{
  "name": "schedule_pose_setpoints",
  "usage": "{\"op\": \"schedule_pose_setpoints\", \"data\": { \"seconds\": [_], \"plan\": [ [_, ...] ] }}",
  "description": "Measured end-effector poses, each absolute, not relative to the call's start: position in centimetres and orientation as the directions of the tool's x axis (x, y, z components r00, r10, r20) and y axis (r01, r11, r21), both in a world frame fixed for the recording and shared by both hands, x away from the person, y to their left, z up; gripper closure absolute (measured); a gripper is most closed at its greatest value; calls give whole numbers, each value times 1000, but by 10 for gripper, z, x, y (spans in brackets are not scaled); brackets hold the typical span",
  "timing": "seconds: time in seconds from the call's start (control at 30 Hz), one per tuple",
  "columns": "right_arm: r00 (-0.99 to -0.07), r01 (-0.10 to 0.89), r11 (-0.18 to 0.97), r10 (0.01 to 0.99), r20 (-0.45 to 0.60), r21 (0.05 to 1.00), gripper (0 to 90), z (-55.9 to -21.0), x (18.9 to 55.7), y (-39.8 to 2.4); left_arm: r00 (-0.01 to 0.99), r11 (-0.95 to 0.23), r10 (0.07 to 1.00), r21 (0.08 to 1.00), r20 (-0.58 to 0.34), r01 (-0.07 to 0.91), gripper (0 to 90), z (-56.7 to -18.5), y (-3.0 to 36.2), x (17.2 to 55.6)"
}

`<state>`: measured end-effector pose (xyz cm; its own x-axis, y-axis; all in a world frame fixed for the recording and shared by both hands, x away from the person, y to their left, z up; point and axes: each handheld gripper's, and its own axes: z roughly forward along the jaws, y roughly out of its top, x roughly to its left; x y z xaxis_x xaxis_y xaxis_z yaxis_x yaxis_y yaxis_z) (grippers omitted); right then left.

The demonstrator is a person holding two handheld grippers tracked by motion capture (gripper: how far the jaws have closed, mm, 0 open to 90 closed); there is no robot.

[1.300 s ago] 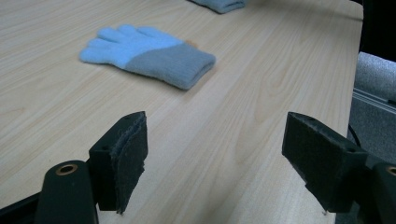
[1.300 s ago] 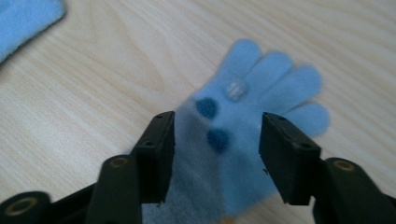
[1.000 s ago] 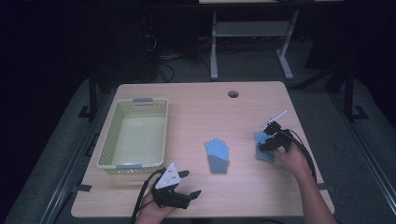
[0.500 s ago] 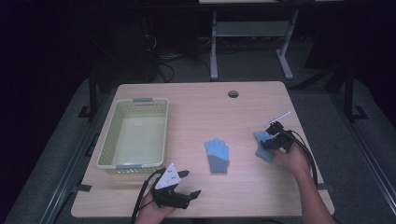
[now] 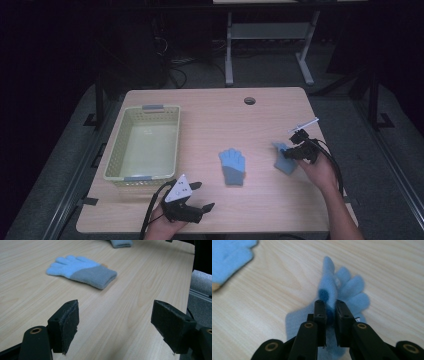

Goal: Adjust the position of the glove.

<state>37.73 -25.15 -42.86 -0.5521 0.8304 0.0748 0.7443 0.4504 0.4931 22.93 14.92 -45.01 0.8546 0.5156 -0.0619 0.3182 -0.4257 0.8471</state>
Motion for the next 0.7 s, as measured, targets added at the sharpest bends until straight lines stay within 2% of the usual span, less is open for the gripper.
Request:
{"op": "schedule_pose_setpoints", "data": {
  "seconds": [0.07,0.37,0.7],
  "plan": [
    [-559,736,460,827,63,497,811,-424,374,-252,855,-427,515,847,-62,318,220,-450,150,229],
    [-571,706,371,802,175,603,809,-394,358,-258,852,-419,518,849,-67,321,220,-450,149,229],
    [-668,637,447,727,161,628,801,-371,354,-217,853,-418,517,848,-73,327,220,-451,149,229]
  ]
}}
